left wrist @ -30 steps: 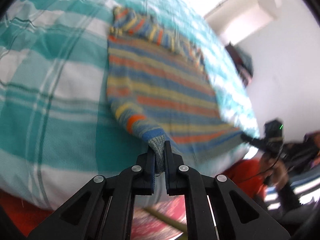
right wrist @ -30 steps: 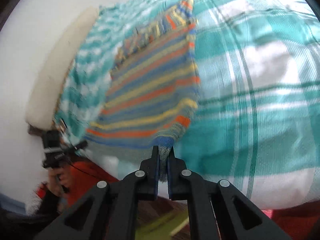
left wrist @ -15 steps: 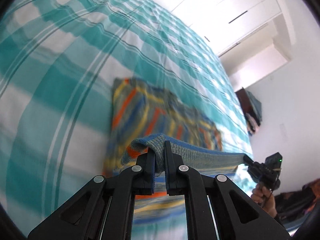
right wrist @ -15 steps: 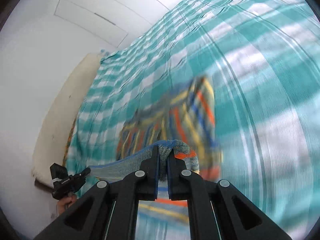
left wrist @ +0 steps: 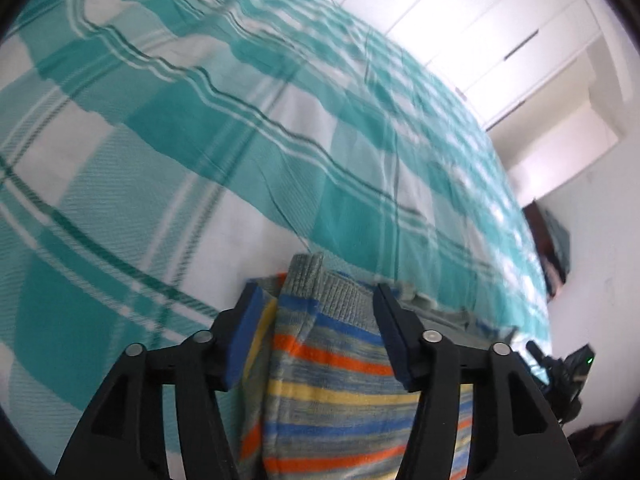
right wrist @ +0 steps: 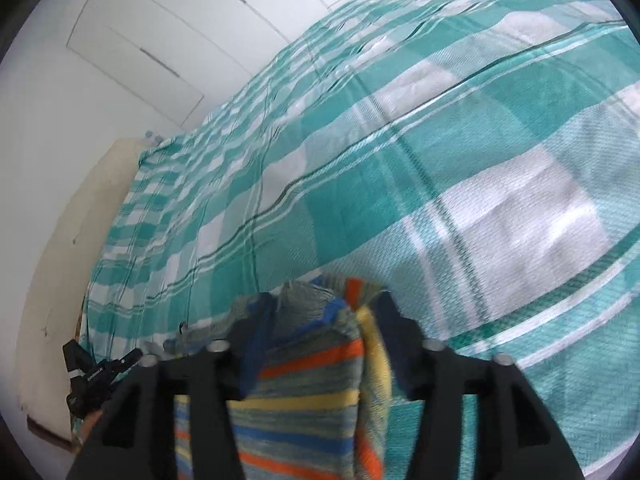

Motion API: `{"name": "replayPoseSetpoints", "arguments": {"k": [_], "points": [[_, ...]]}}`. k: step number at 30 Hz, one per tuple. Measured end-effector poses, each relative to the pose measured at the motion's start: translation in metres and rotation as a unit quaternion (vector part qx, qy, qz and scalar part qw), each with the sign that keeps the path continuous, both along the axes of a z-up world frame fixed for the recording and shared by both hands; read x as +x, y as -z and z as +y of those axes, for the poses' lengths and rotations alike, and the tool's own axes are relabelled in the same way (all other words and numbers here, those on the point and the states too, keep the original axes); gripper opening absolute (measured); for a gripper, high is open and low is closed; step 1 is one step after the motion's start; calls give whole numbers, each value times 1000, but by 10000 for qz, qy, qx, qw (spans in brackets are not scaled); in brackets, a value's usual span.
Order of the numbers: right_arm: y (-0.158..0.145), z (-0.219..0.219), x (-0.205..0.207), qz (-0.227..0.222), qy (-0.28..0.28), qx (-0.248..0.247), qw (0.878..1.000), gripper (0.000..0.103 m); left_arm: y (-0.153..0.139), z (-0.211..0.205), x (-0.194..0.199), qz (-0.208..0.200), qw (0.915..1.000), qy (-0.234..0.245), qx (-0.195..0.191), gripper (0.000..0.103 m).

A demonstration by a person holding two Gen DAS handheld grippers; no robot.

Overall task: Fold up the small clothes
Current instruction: 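Lift the hem with both tools and fold it over toward the collar, then open both tools and withdraw them from the folded sweater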

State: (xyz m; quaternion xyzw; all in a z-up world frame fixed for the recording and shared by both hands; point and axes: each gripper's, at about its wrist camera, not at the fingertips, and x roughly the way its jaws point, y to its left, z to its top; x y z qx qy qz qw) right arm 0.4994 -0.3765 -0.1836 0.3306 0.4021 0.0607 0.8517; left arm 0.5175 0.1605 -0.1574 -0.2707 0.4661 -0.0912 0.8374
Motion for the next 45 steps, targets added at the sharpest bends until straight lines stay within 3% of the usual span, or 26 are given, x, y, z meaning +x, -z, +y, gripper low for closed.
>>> {"name": "replayPoseSetpoints", "arguments": {"k": [4, 7, 9, 12, 13, 15, 16, 18, 19, 20, 22, 25, 27, 28, 29, 30, 31, 32, 33, 35, 40, 45], "points": [[-20, 0, -23, -98, -447, -268, 9986, 61, -14, 11, -47, -95, 9996, 264, 21, 60], [-38, 24, -61, -318, -1273, -507, 9901, 61, -19, 1, -106, -300, 9970, 719, -15, 60], [-43, 53, -90, -511, -2055, -567, 9757, 61, -14, -12, -146, -439, 9923, 1157, -75, 63], [-16, 85, -126, -269, -2828, -824, 9552, 58, 19, -33, -175, -7, 9883, 1496, 305, 65], [3, 87, -131, 99, -2853, -1037, 9528, 58, 40, -31, -178, 382, 9883, 1421, 409, 51], [35, 78, -143, 726, -2681, -1501, 9489, 29, 44, -19, -185, 363, 9914, 1196, 377, 34], [28, 73, -151, 590, -2593, -1591, 9508, 23, 36, -10, -190, 414, 9935, 1042, 209, 36], [5, 71, -161, 492, -2425, -1702, 9538, 23, 21, -3, -197, 318, 9960, 825, 134, 57], [-6, 72, -165, 338, -2398, -1705, 9551, 23, 5, -3, -203, 26, 9968, 736, 295, 71], [-20, 77, -168, 113, -2437, -1733, 9542, 25, -3, -4, -206, -166, 9965, 700, 429, 76], [-34, 90, -165, -150, -2535, -1862, 9491, 29, -10, -10, -204, -304, 9955, 686, 572, 77], [-26, 105, -149, -131, -2609, -1786, 9486, 30, 6, -16, -191, 19, 9966, 473, 676, 77], [4, 99, -140, 323, -2476, -1877, 9500, 30, 29, -23, -185, 528, 9892, 438, 1297, 67], [13, 96, -143, 578, -2388, -2000, 9485, 30, 36, -28, -188, 668, 9849, 466, 1525, 56], [28, 86, -145, 913, -2280, -2041, 9476, 25, 35, -29, -192, 634, 9839, 464, 1607, 57], [24, 83, -149, 835, -2202, -1915, 9528, 25, 29, -28, -200, 539, 9849, 456, 1584, 59], [13, 79, -157, 805, -2003, -1950, 9568, 25, 23, -27, -209, 456, 9861, 441, 1534, 69], [3, 81, -164, 873, -1824, -2216, 9540, 35, 18, -27, -216, 382, 9865, 429, 1536, 76], [-6, 83, -170, 865, -1712, -2416, 9512, 41, 13, -28, -224, 283, 9862, 410, 1580, 77], [-28, 90, -183, 695, -1508, -2689, 9487, 67, 5, -35, -237, 103, 9853, 437, 1645, 77], [-64, 118, -201, 577, -1120, -3259, 9370, 68, 4, -46, -243, 96, 9871, 386, 1552, 77], [-81, 131, -209, 518, -966, -3678, 9234, 68, 3, -51, -248, 148, 9869, 405, 1556, 77]]}}
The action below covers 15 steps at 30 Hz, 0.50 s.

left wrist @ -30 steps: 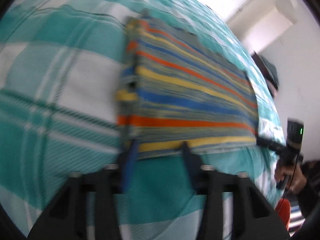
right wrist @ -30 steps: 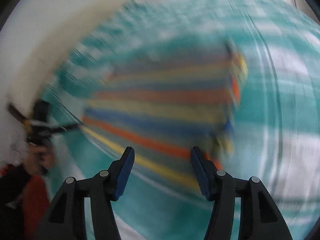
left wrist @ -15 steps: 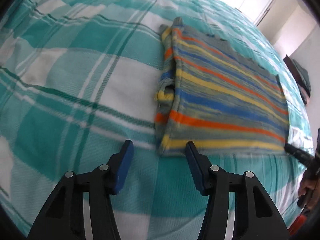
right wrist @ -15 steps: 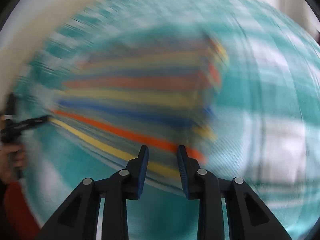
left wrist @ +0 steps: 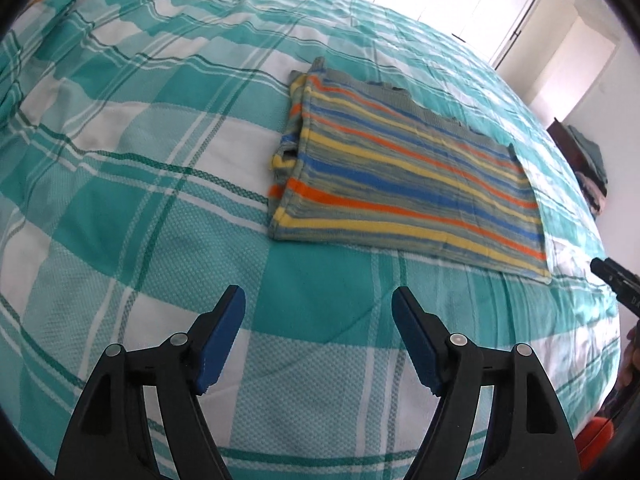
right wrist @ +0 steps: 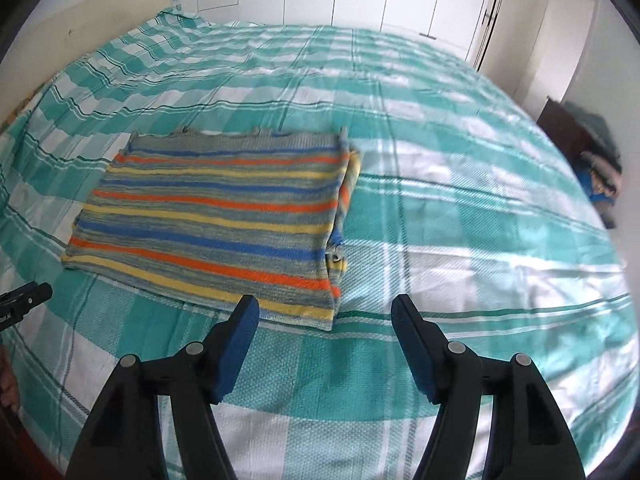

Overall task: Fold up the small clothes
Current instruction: 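Open both tools and withdraw them from the folded sweater, then grasp the sweater edge with the left tool while the right tool grasps the opposite edge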

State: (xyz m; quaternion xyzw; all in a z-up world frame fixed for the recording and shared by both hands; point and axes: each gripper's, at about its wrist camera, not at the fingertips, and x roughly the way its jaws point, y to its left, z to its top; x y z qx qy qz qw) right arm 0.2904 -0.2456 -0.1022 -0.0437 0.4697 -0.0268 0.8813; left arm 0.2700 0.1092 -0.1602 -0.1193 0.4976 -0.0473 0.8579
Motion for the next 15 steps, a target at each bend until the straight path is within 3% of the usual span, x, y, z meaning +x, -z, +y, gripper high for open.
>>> {"name": "replayPoseSetpoints", "arguments": {"k": [7, 12, 15], "points": [[0, 7, 3, 100, -27, -231, 9997, 68, 4, 3, -1, 36, 10000, -23, -41, 77], [-4, 47, 35, 184, -605, -102, 9979, 68, 17, 35, 24, -2, 9934, -695, -910, 78], [-12, 95, 75, 212, -1147, 389, 9924, 68, 32, 42, 44, 34, 9884, -904, -1217, 78]]}}
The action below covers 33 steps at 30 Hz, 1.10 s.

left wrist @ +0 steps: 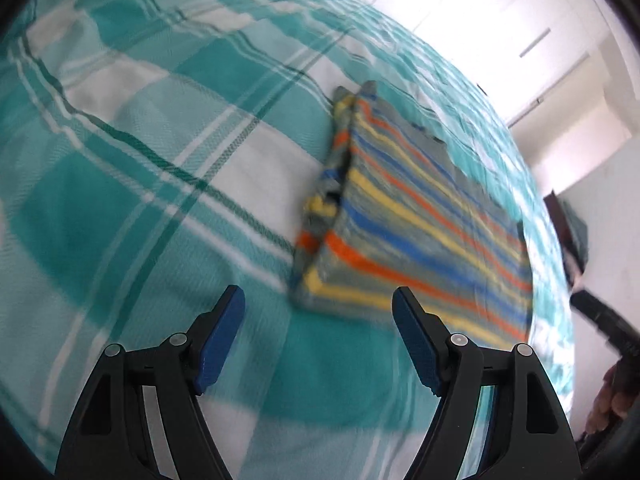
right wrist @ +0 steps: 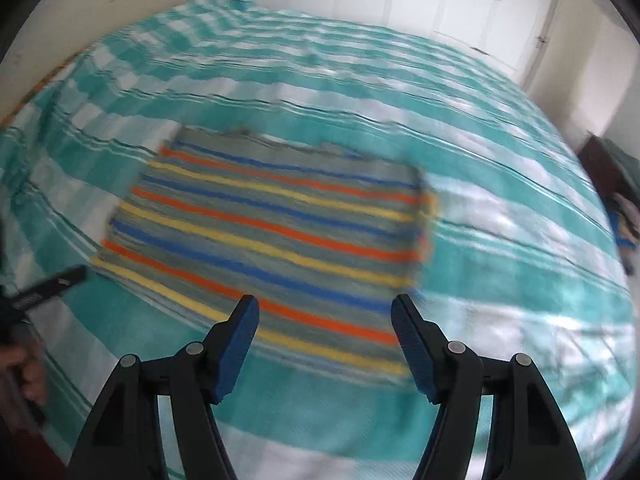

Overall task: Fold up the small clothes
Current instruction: 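Grasp the sweater edge with the left tool while the right tool grasps the opposite edge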

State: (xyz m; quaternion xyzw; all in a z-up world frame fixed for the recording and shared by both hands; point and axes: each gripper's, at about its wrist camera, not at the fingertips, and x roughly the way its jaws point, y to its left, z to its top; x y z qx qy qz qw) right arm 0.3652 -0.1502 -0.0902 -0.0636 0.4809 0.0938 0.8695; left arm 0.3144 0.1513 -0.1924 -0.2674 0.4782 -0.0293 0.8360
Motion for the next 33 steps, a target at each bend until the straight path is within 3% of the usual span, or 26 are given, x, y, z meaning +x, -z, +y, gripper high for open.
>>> {"name": "replayPoseSetpoints", "arguments": {"k": [2, 3, 4, 5, 9, 12, 14, 16, 19, 27, 33], "points": [[-2, 43, 35, 104, -407, 341, 9985, 68, 8, 0, 10, -15, 9999, -88, -144, 71], [0, 59, 50, 205, -558, 508, 9969, 68, 7, -3, 12, -139, 9997, -97, -198, 63], [4, 76, 70, 362, -665, 667, 9949, 68, 8, -5, 12, -201, 9995, -32, -256, 24], [11, 97, 94, 558, -705, 757, 9931, 68, 12, -9, 16, -108, 9994, 94, -318, 5], [52, 163, 165, 1305, -433, 880, 9866, 68, 15, -10, 15, -168, 9995, 73, -266, 2], [82, 205, 189, 1729, -268, 817, 9812, 68, 12, -6, 9, -265, 9992, 3, -299, 2], [105, 239, 194, 1876, -358, 319, 9811, 68, 10, -6, 6, -305, 9989, -33, -353, 2], [119, 258, 195, 1682, -323, -331, 9847, 65, 6, -6, 3, -369, 9985, -26, -399, 1], [115, 262, 194, 1195, -196, -892, 9886, 8, -10, -10, -5, -596, 9974, 61, -396, 1], [48, 162, 184, 864, -133, 787, 9931, 8, -79, -66, -19, -1415, 9867, 756, -271, 1], [9, 43, 176, 646, 195, 1365, 9883, 8, -101, -154, -20, -1633, 9728, 1599, -368, 1]]}}
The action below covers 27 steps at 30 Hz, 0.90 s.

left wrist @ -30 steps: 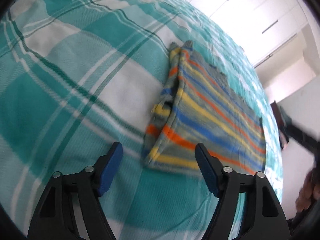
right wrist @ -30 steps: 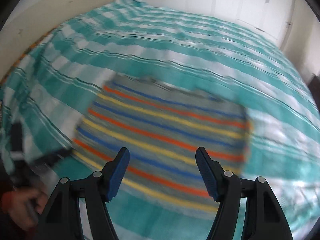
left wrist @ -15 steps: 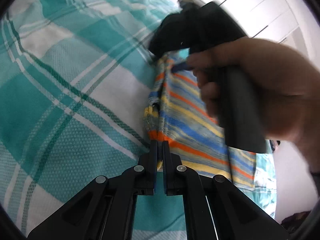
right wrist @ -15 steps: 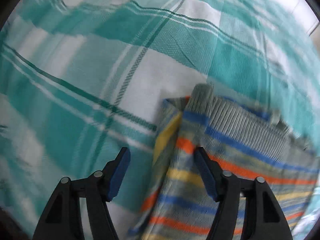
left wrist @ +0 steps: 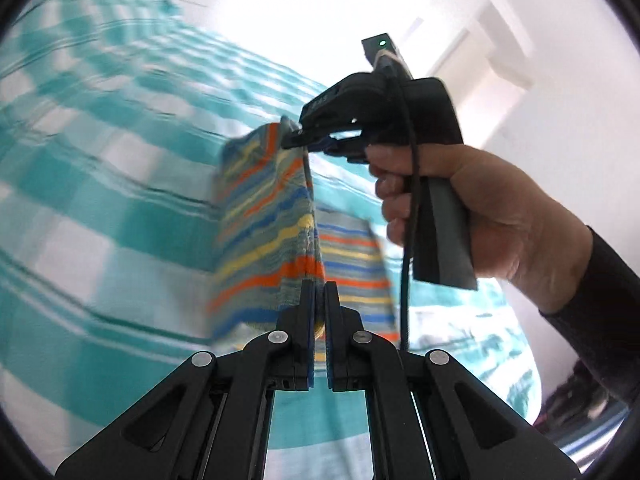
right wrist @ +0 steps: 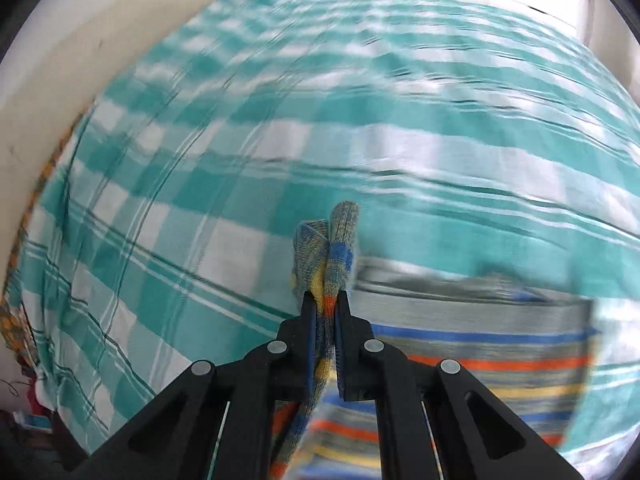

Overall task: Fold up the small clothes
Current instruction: 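Grasp the sweater edge with the left tool while the right tool grasps the opposite edge, then fold the sweater in half with both tools and release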

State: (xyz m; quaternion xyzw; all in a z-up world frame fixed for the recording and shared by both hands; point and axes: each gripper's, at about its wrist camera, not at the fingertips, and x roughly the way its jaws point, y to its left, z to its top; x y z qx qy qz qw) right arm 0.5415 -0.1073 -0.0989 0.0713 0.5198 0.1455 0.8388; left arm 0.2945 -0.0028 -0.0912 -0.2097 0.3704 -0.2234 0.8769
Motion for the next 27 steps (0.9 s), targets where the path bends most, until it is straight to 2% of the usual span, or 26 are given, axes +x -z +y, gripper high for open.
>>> {"name": "replayPoseSetpoints", "arguments": {"k": [4, 7, 12, 15, 16, 17, 18, 19, 20, 22, 24, 25, 27], "points": [[4, -88, -15, 15, 365, 113, 9993, 7, 12, -60, 3, 88, 9989, 457, 89, 1], [28, -142, -21, 151, 656, 74, 9977, 7, 33, -110, 6, 251, 9960, 808, 291, 1], [79, -204, -28, 452, 1143, 281, 9920, 8, 64, -147, 9, 473, 9903, 1084, 729, 1], [98, -219, -33, 444, 1282, 607, 9889, 8, 74, -164, 4, 520, 9861, 1245, 973, 7], [102, -223, -35, 411, 1315, 727, 9878, 11, 73, -166, 2, 590, 9840, 1313, 1046, 17], [103, -227, -37, 343, 1359, 897, 9861, 21, 71, -167, 1, 653, 9830, 1398, 999, 33], [103, -231, -40, 321, 1427, 923, 9849, 30, 64, -162, -3, 683, 9824, 1505, 869, 42], [100, -238, -45, 297, 1497, 968, 9835, 48, 56, -152, -7, 636, 9833, 1521, 766, 56], [94, -245, -53, 203, 1547, 1017, 9825, 54, 47, -140, -13, 543, 9852, 1473, 684, 63], [79, -255, -71, -18, 1559, 861, 9840, 54, 30, -109, -23, 312, 9906, 1221, 524, 69], [58, -257, -94, -318, 1376, 650, 9878, 54, 17, -68, -25, 120, 9963, 672, 518, 69], [47, -252, -107, -441, 1205, 628, 9897, 53, 15, -58, -22, 79, 9971, 504, 572, 66], [35, -233, -128, -569, 710, 848, 9922, 51, 16, -42, -8, 116, 9975, 152, 678, 54]]}}
